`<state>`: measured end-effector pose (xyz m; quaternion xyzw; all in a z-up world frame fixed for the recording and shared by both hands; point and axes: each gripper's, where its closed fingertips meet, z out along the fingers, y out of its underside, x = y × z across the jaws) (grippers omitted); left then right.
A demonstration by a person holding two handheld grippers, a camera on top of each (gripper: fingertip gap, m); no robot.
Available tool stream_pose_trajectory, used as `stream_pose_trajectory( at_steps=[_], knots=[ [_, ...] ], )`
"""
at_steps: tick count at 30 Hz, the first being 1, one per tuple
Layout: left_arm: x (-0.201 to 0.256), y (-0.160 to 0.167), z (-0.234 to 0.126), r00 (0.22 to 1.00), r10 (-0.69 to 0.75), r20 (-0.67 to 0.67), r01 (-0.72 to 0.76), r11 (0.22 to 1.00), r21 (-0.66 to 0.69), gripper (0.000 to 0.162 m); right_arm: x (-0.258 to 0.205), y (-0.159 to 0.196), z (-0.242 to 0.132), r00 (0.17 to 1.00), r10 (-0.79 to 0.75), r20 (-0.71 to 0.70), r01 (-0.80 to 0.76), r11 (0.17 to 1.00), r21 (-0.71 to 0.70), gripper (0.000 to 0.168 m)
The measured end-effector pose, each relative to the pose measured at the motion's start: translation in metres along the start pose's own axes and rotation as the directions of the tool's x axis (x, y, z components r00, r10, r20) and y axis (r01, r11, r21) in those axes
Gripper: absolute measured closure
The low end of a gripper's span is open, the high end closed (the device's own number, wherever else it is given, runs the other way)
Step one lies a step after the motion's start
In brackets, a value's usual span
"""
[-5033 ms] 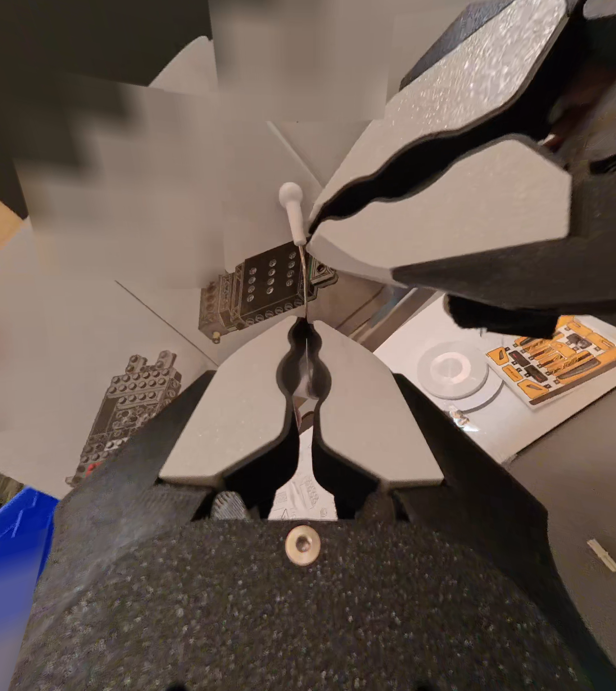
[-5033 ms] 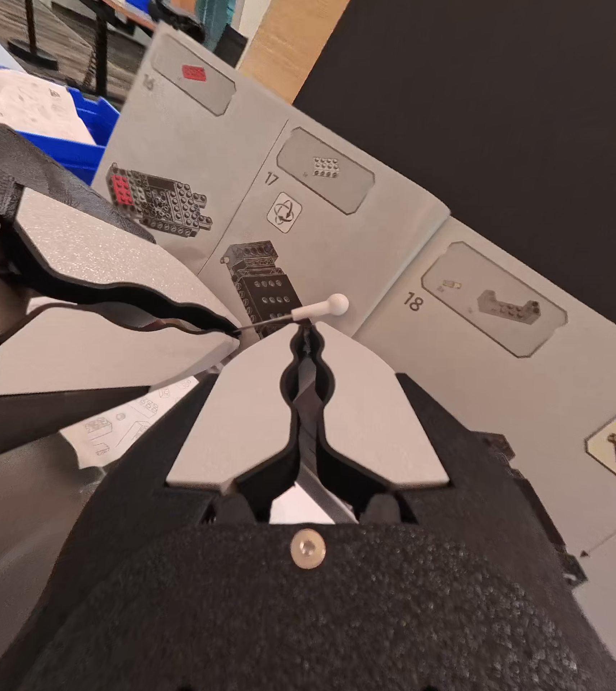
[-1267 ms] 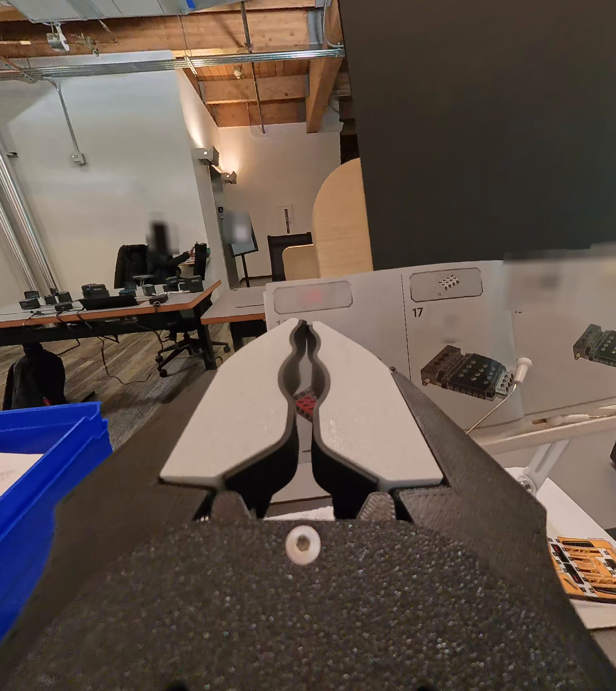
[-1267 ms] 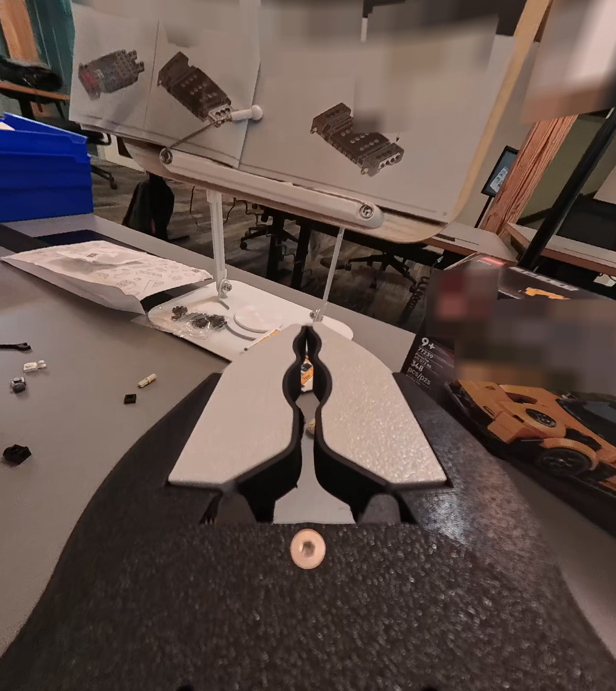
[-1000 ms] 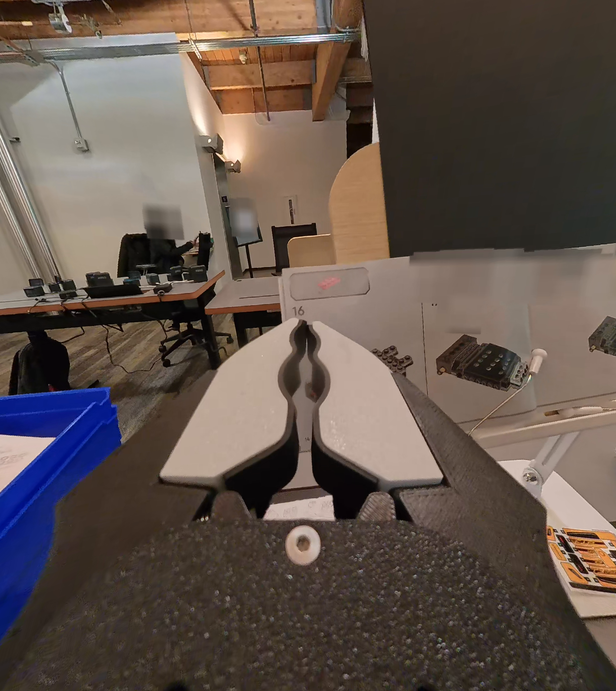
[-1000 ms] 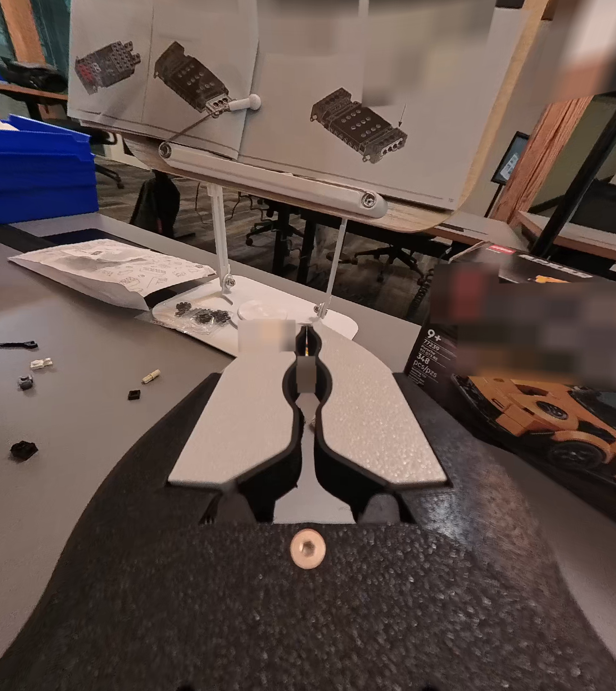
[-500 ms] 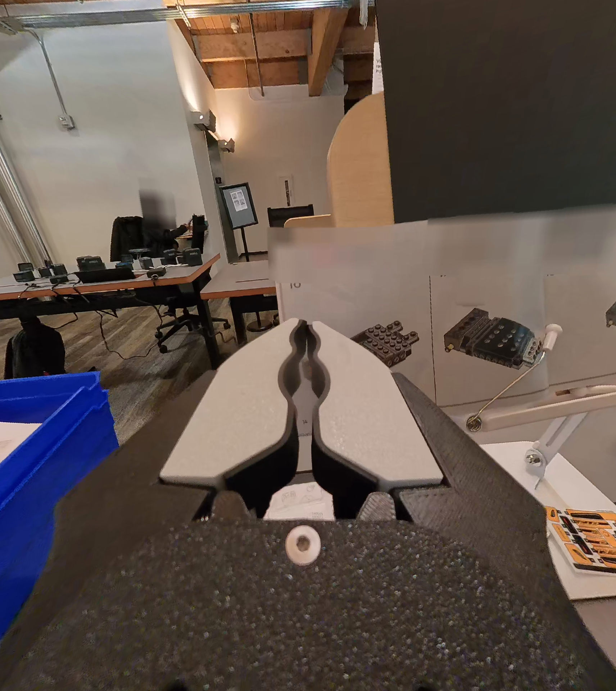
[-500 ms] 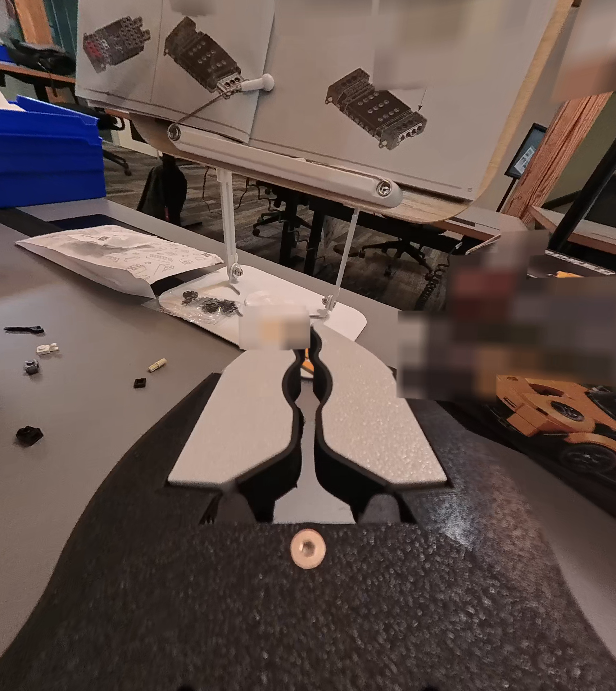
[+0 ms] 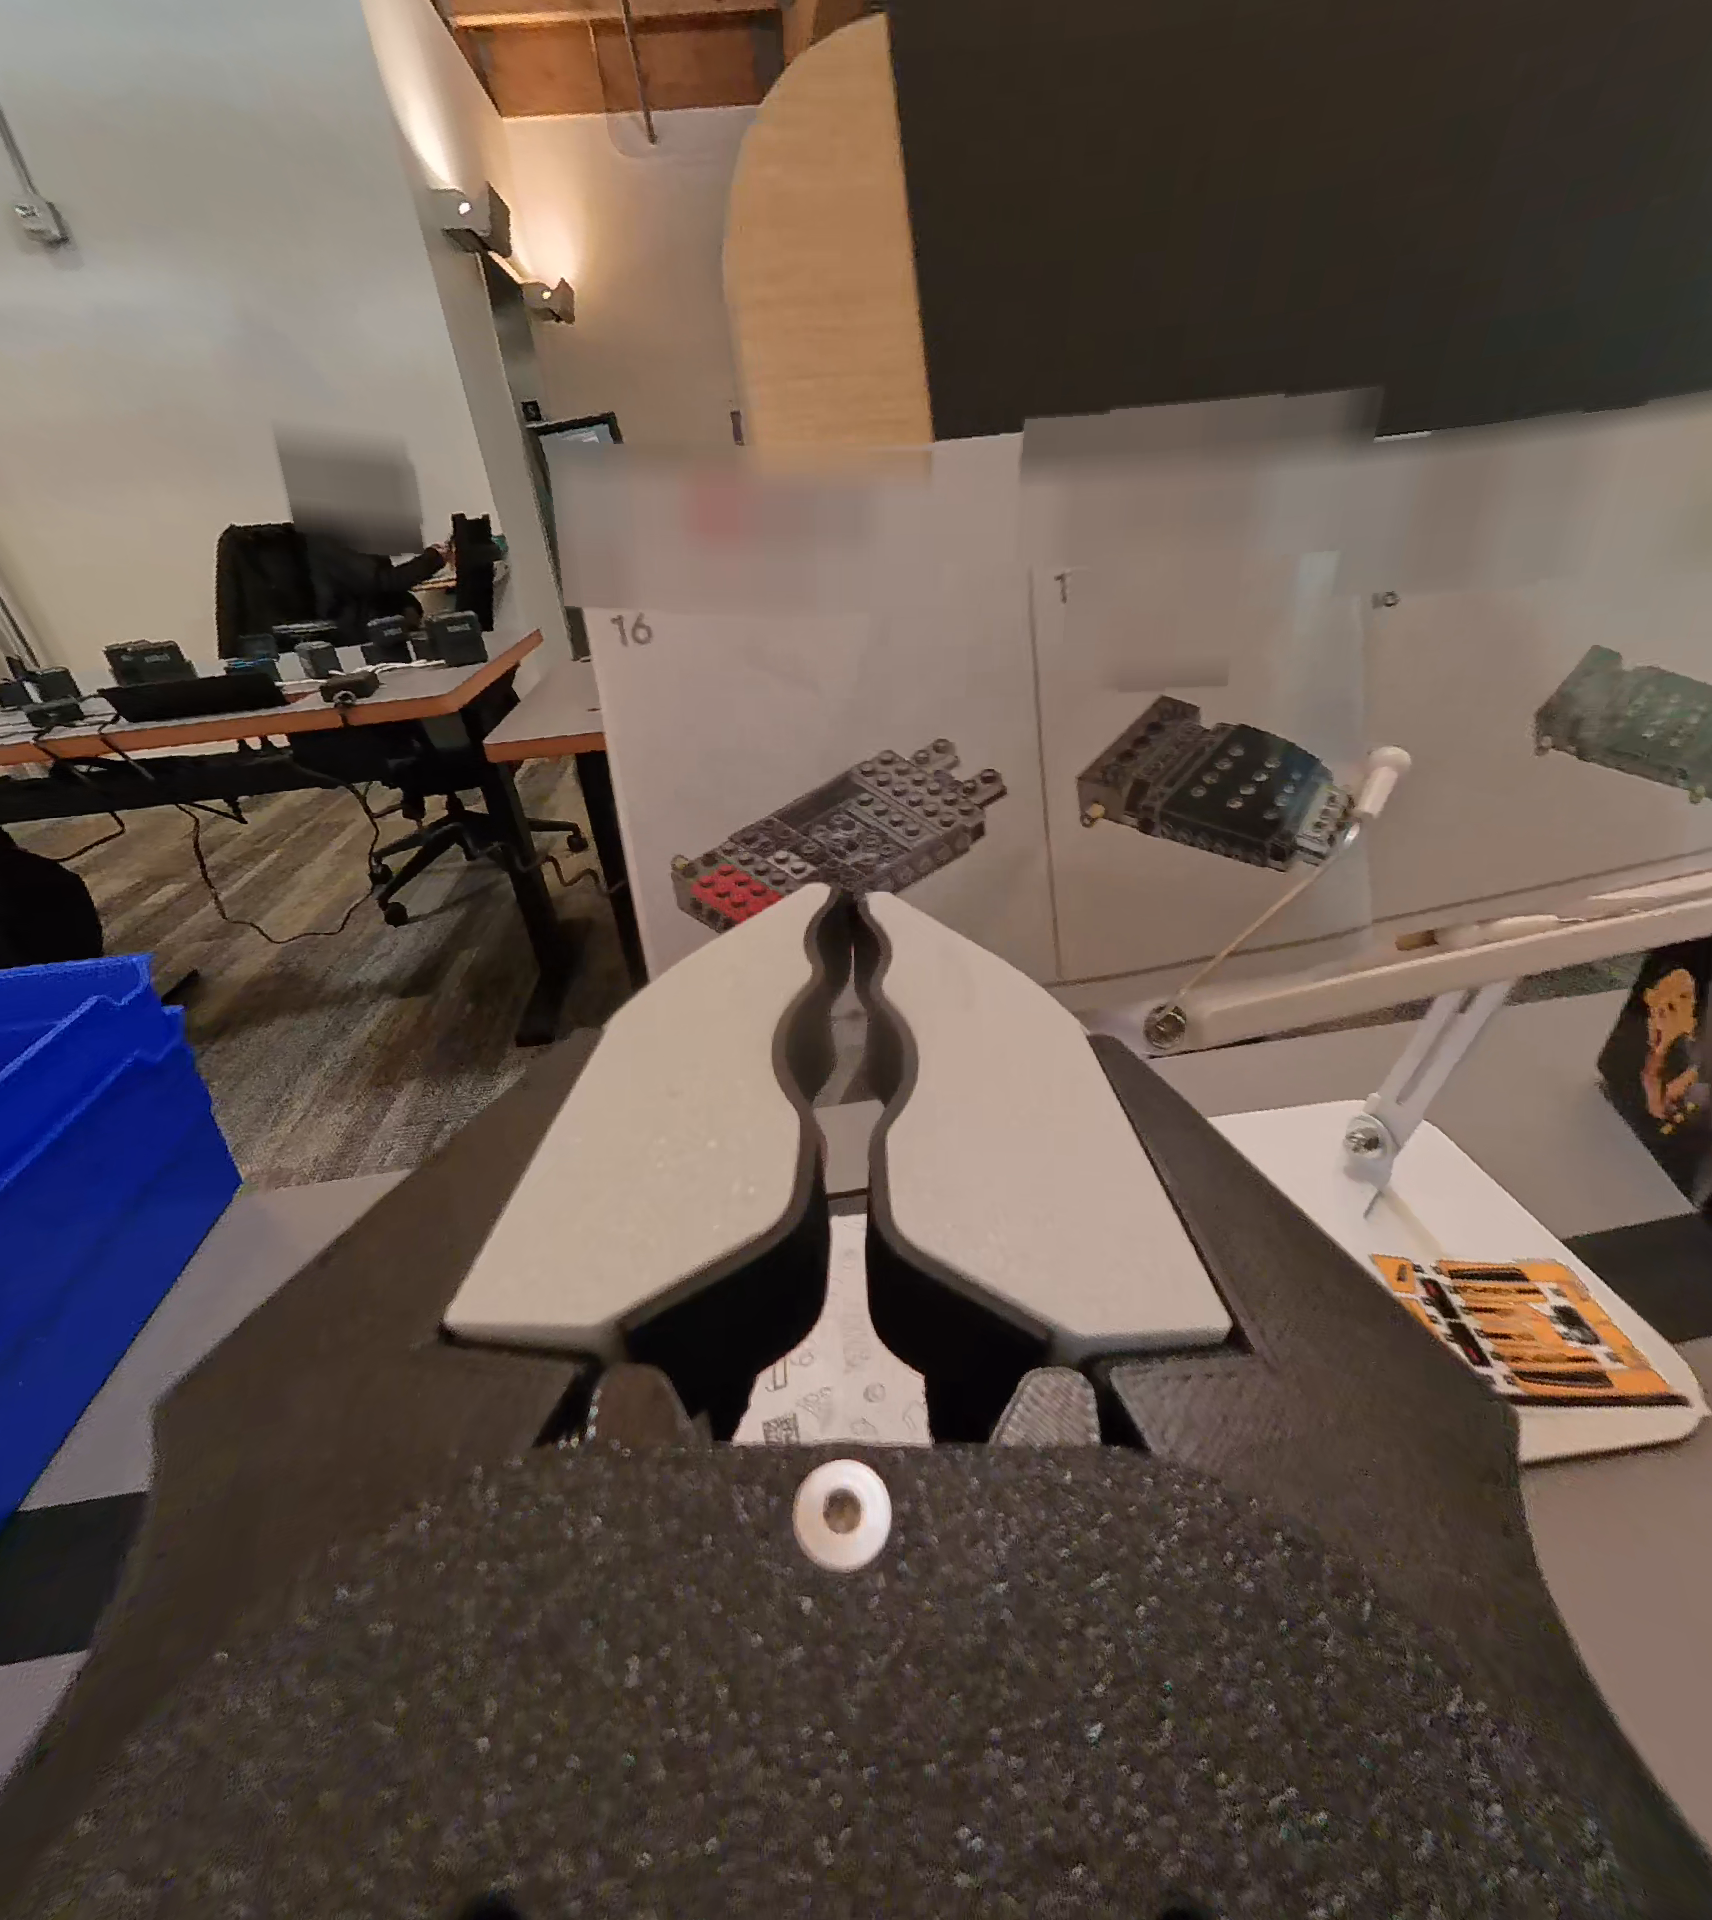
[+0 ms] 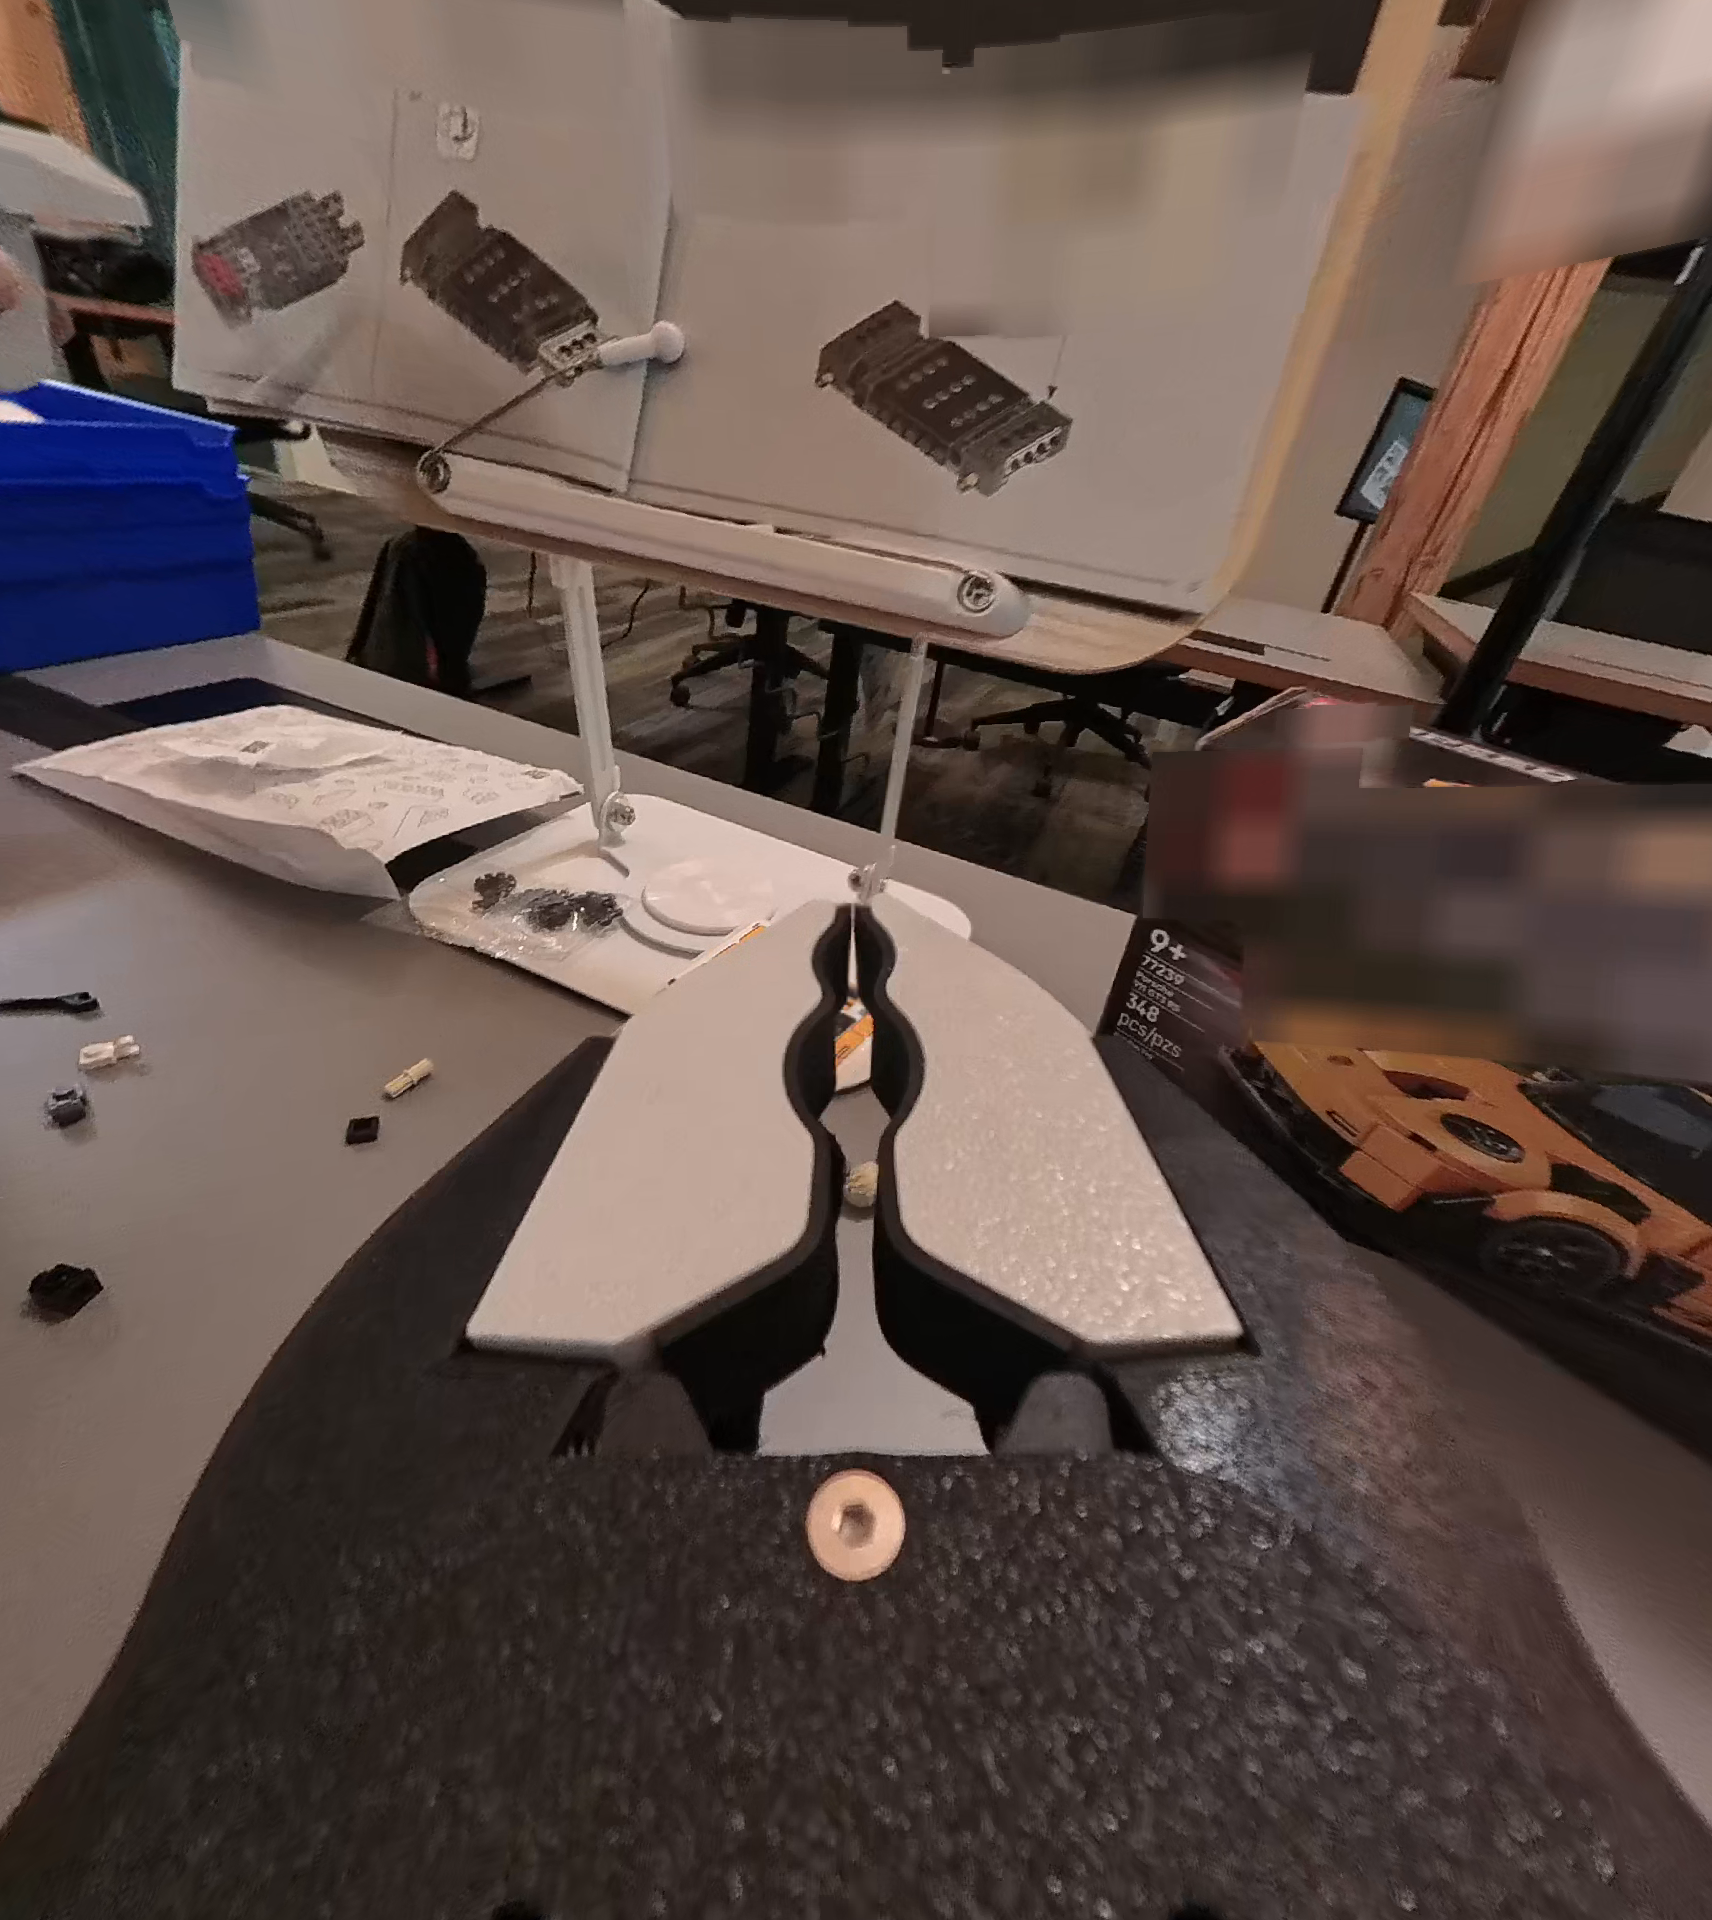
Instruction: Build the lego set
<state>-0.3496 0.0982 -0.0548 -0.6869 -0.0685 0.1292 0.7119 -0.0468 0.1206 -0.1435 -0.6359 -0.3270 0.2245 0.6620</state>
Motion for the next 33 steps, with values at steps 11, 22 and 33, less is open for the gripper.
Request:
stream_pose_trajectory(
  at_steps=[11, 22, 33],
  knots=[
    [0.033, -0.012, -0.037, 0.998, 0.019, -0.063, -0.017, 1.000, 0.021, 0.162, 0.009, -0.014, -0.006, 1.000, 0.012, -0.019, -0.011, 0.999, 0.036, 0.167],
    [0.051, 0.000, -0.051, 0.991, 0.011, -0.131, -0.009, 1.000, 0.020, 0.162, 0.012, -0.020, -0.013, 1.000, 0.012, 0.001, -0.012, 0.998, 0.064, 0.152],
    [0.059, 0.009, -0.049, 0.972, -0.088, -0.218, 0.097, 0.995, 0.032, 0.162, 0.001, -0.017, -0.012, 0.997, -0.072, 0.030, 0.071, 0.996, 0.049, 0.168]
  ],
)
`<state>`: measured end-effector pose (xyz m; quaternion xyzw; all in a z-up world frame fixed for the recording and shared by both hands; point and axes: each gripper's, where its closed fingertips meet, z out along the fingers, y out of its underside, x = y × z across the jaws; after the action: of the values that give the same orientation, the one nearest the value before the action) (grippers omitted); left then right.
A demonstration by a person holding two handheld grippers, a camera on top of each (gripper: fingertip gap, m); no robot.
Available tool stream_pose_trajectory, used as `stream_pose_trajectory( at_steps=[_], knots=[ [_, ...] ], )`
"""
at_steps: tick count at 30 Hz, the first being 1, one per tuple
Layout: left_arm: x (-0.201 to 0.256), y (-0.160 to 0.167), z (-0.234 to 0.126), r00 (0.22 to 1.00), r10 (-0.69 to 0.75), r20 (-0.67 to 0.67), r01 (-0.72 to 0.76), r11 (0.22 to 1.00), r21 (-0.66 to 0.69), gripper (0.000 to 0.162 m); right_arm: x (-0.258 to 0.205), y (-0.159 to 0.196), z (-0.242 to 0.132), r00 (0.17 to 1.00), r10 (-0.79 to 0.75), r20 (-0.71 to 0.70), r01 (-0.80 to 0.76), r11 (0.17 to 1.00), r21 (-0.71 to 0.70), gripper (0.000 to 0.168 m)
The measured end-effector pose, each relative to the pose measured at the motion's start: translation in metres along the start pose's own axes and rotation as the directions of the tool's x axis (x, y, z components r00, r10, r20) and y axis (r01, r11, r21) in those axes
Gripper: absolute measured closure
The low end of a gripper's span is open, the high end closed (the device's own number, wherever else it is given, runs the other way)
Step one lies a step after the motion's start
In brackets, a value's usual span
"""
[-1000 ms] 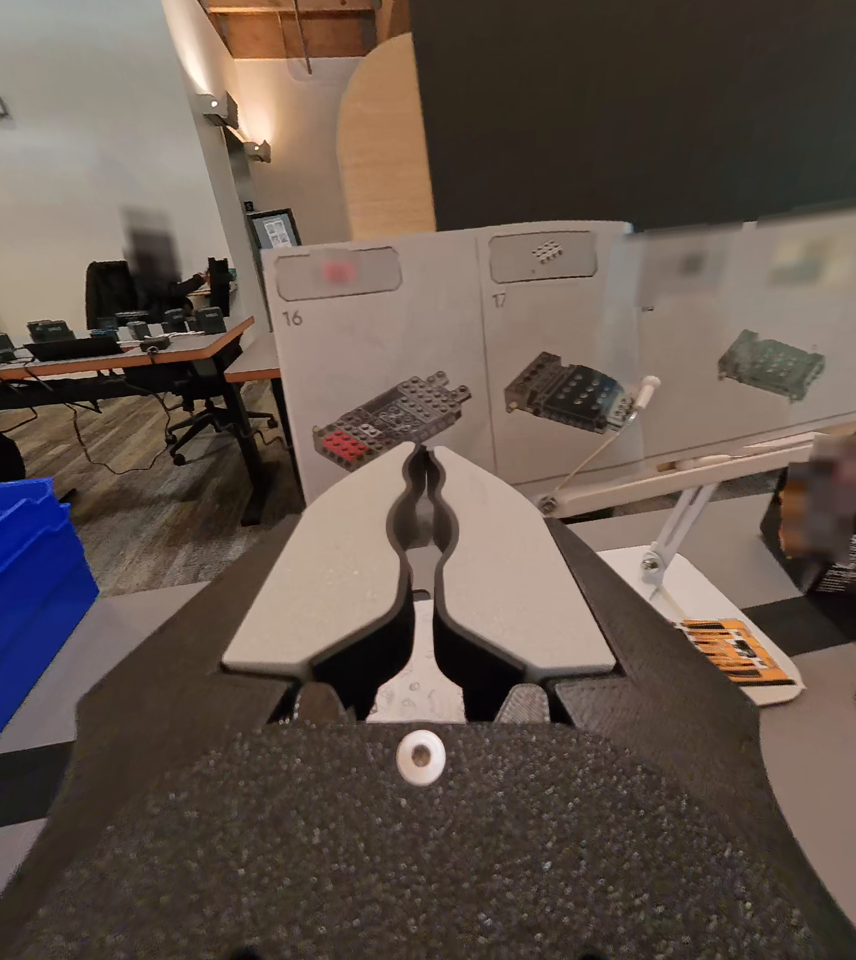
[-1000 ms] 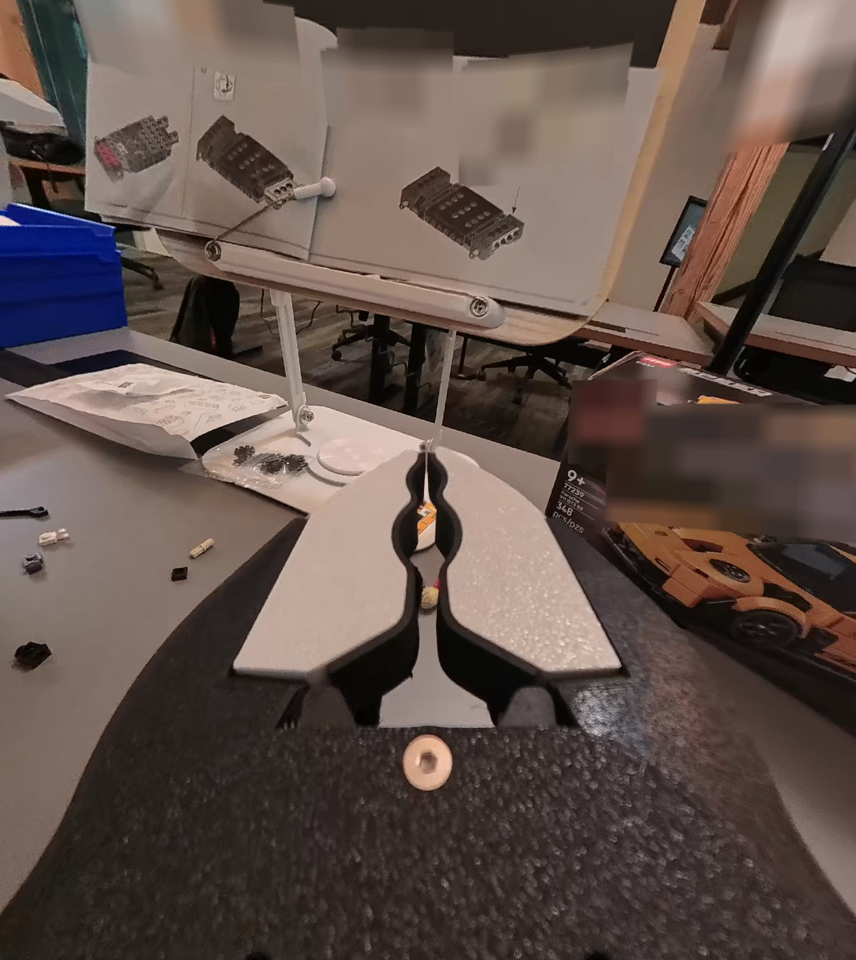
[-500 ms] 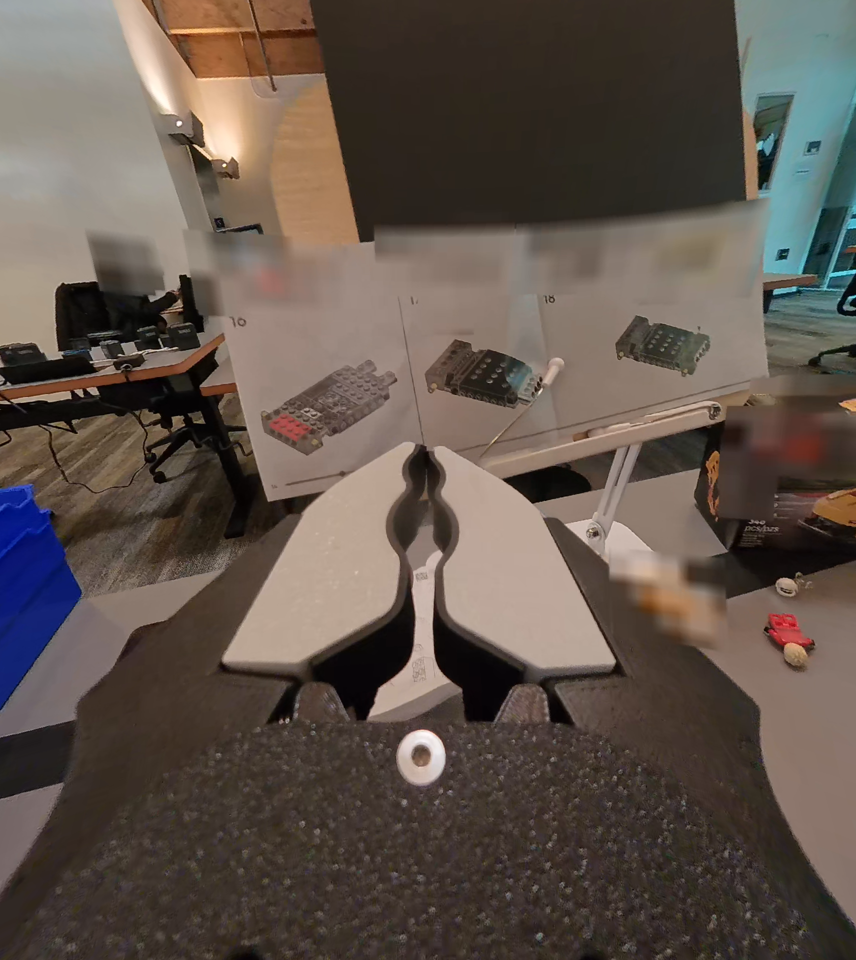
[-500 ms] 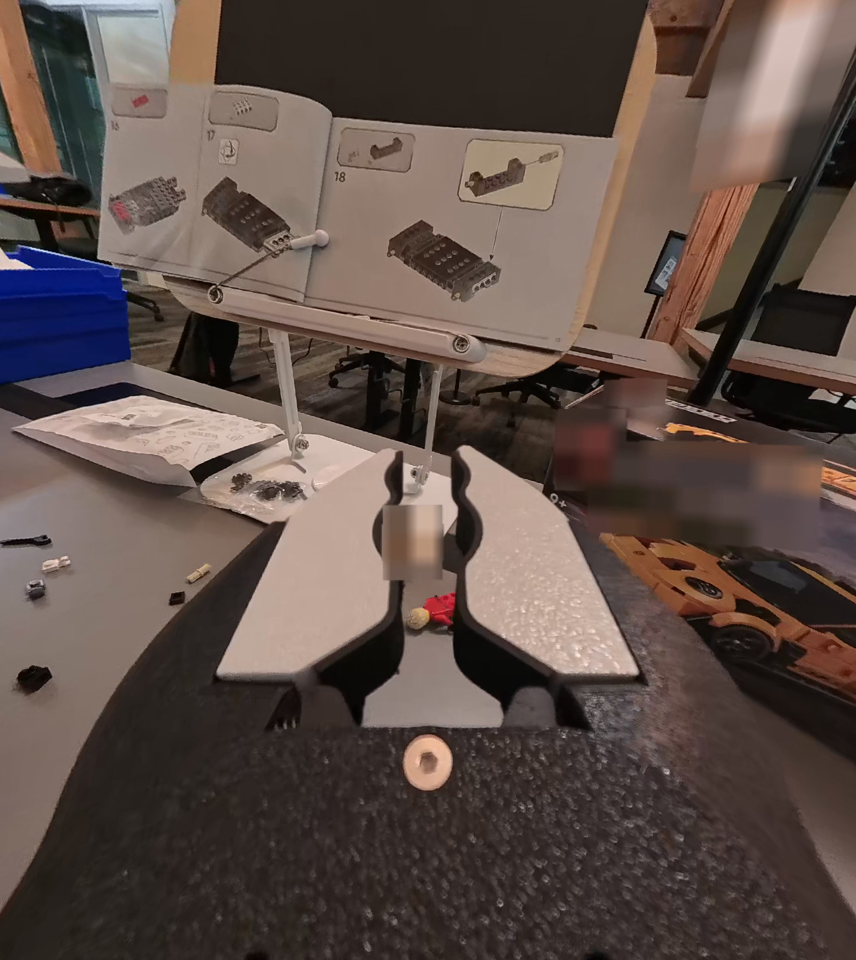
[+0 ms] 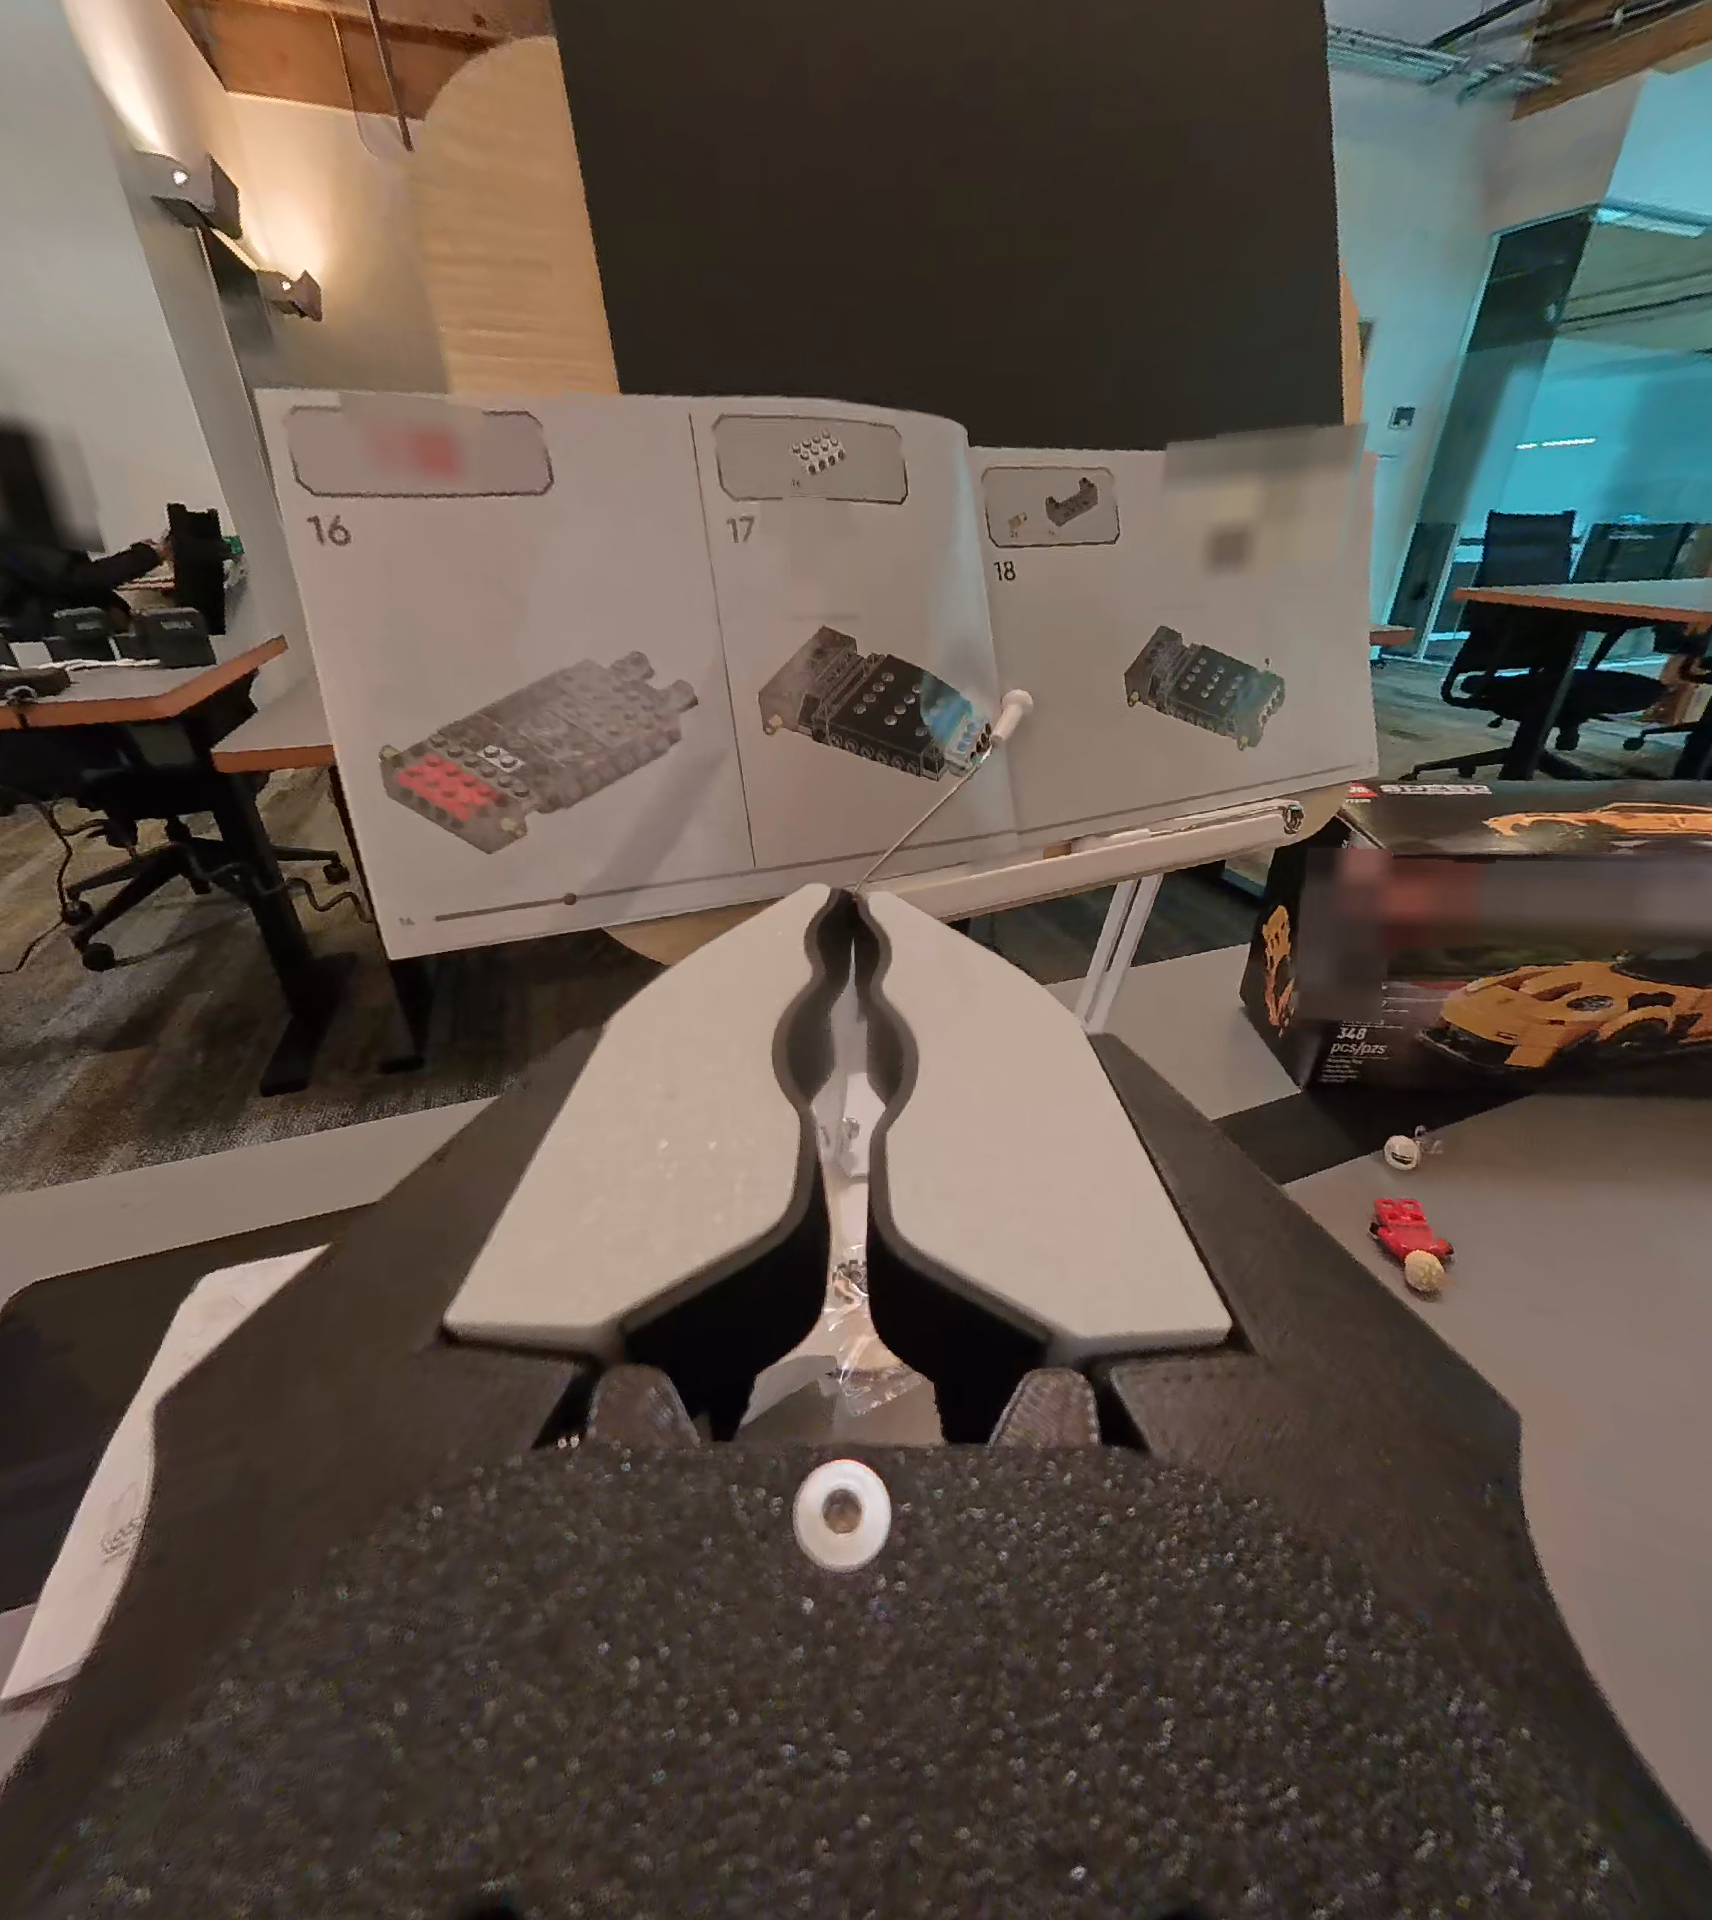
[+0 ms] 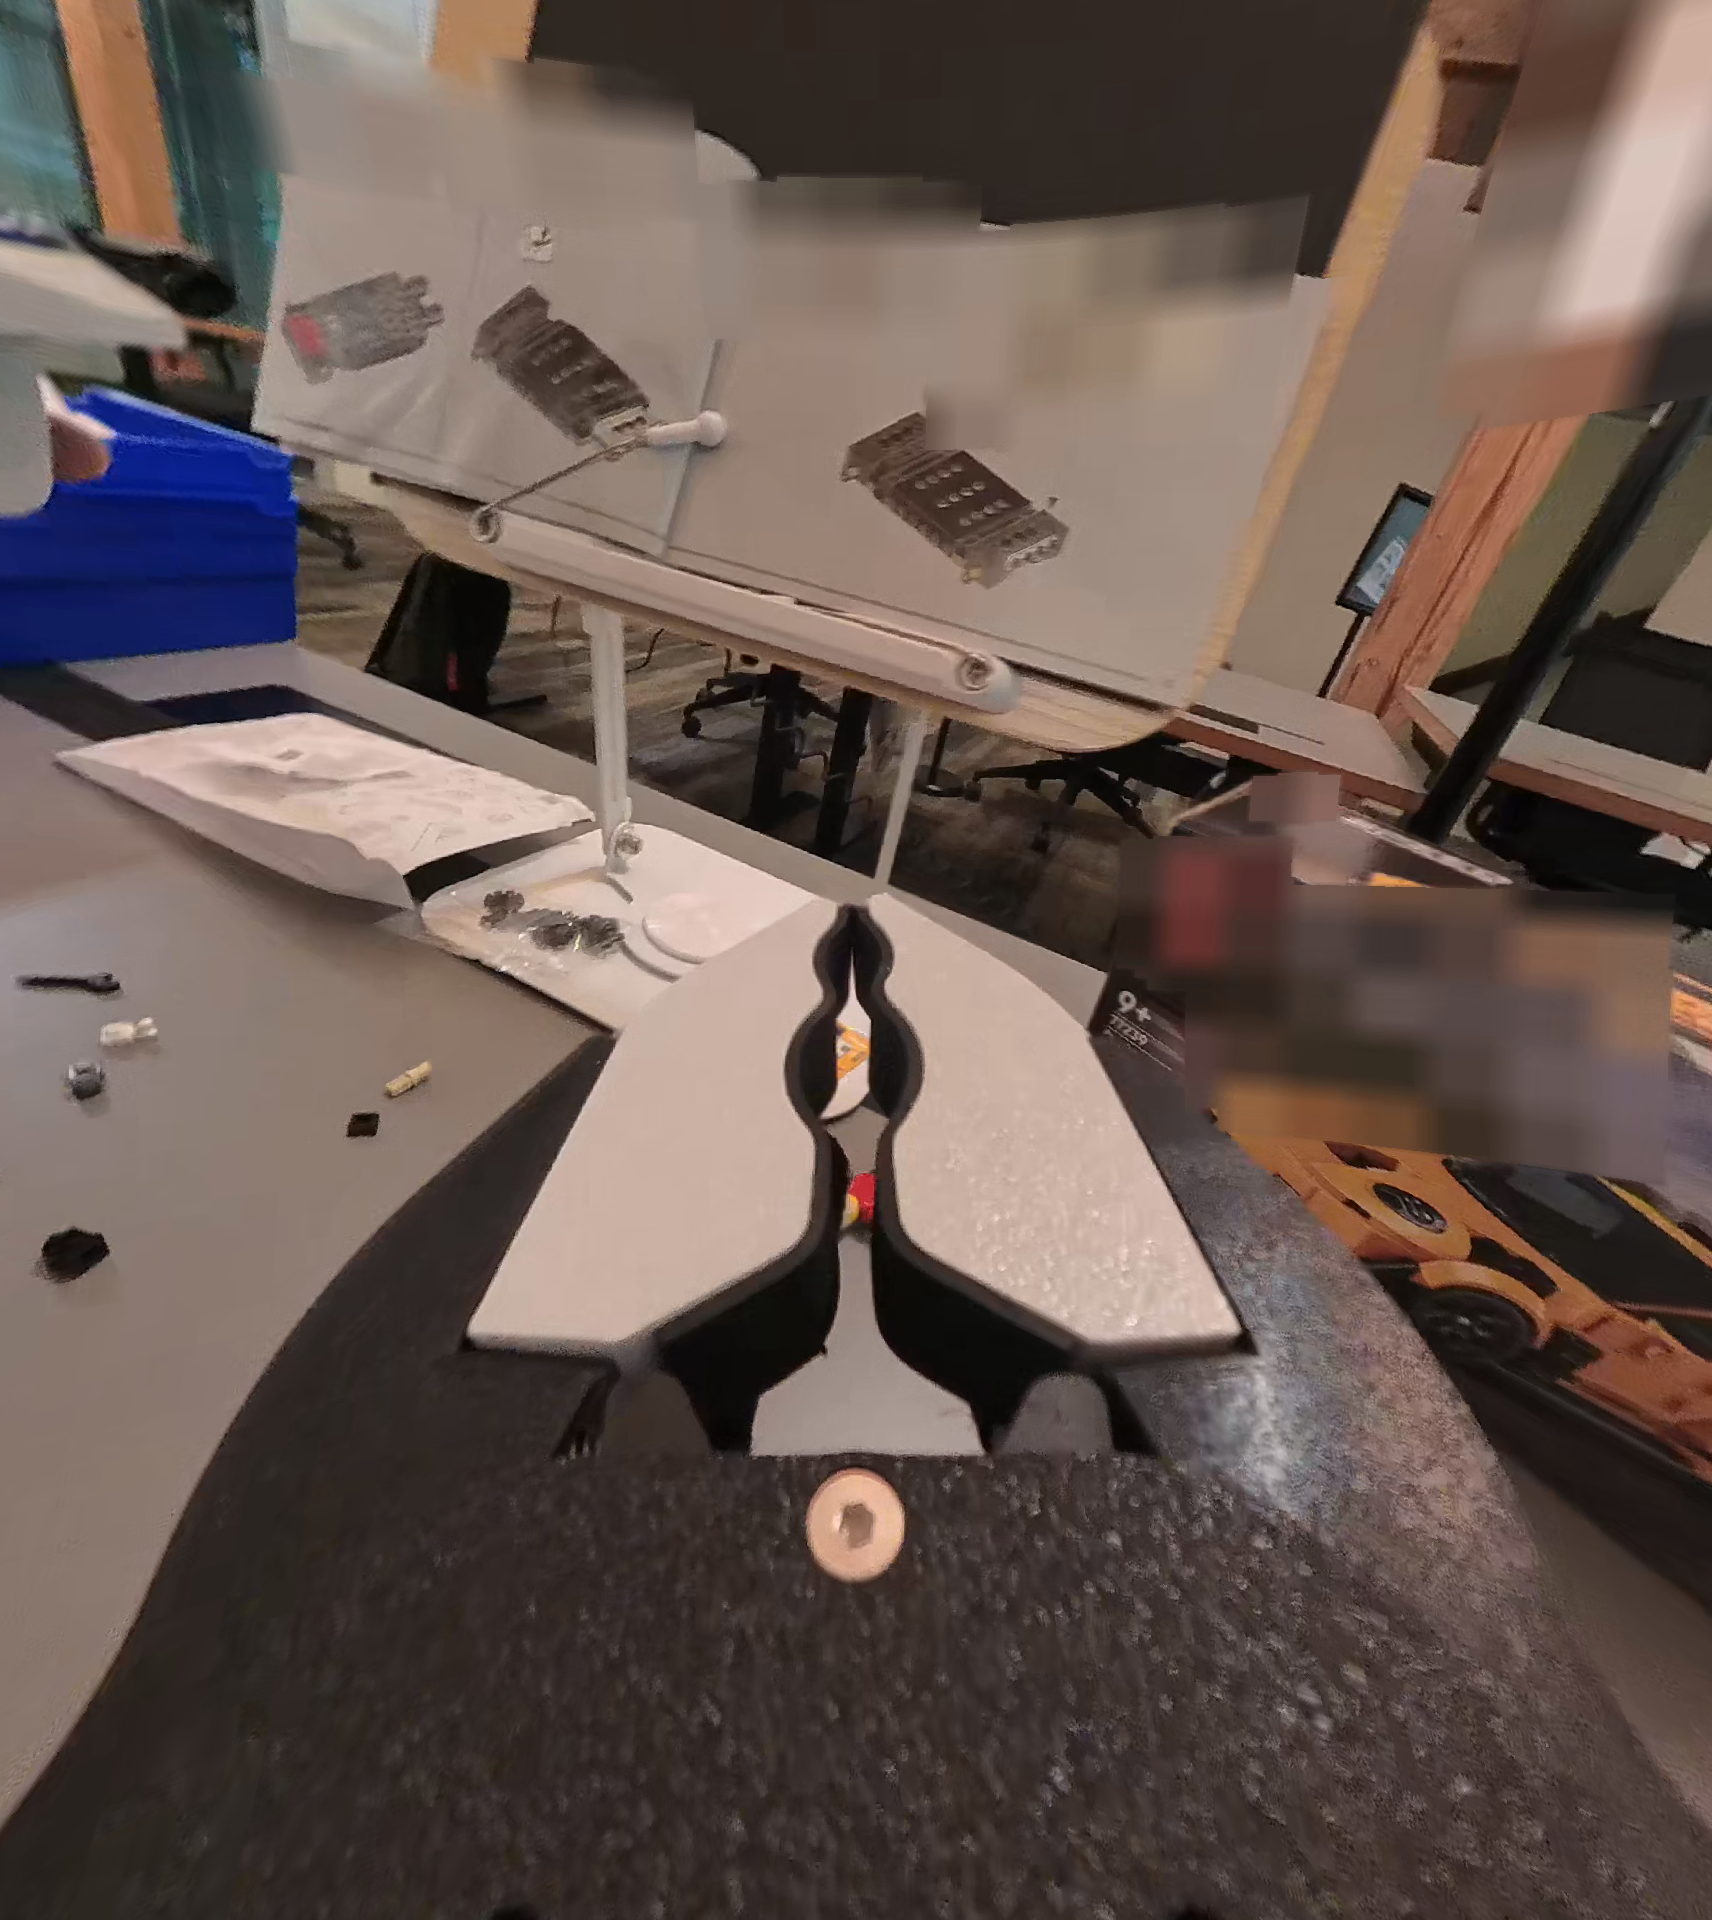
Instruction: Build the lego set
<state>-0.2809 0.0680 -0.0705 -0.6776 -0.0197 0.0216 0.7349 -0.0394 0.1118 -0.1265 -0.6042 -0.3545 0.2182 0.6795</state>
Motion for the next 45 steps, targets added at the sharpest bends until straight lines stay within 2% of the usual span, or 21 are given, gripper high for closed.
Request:
stream_pose_trajectory(
  at_steps=[5, 16, 23, 29, 33, 45],
  knots=[
    [-0.002, -0.002, 0.000, 1.000, 0.006, 0.009, -0.006, 1.000, -0.004, 0.162, -0.017, -0.002, 0.000, 0.994, -0.090, 0.063, 0.088, 0.996, 0.023, 0.168],
    [-0.016, 0.004, 0.001, 0.997, 0.026, 0.069, -0.026, 1.000, -0.013, 0.162, 0.000, 0.001, -0.001, 1.000, 0.015, 0.020, -0.015, 1.000, 0.016, 0.168],
    [-0.018, 0.001, 0.000, 0.994, 0.049, 0.099, -0.049, 0.999, -0.010, 0.162, 0.001, 0.005, 0.001, 1.000, 0.001, 0.013, -0.001, 1.000, 0.003, 0.168],
    [-0.010, 0.005, 0.006, 0.983, 0.132, 0.128, -0.130, 0.991, -0.023, 0.162, -0.003, 0.008, 0.003, 0.999, -0.025, 0.021, 0.025, 1.000, -0.005, 0.168],
    [0.004, -0.002, 0.018, 0.974, 0.186, 0.126, -0.186, 0.982, -0.011, 0.162, -0.002, 0.009, 0.003, 1.000, -0.015, 0.019, 0.015, 1.000, -0.008, 0.168],
    [0.028, -0.029, 0.058, 0.967, 0.192, 0.167, -0.208, 0.975, 0.079, 0.162, -0.003, 0.017, 0.006, 0.999, 0.002, 0.032, -0.001, 0.999, -0.035, 0.168]
  ],
)
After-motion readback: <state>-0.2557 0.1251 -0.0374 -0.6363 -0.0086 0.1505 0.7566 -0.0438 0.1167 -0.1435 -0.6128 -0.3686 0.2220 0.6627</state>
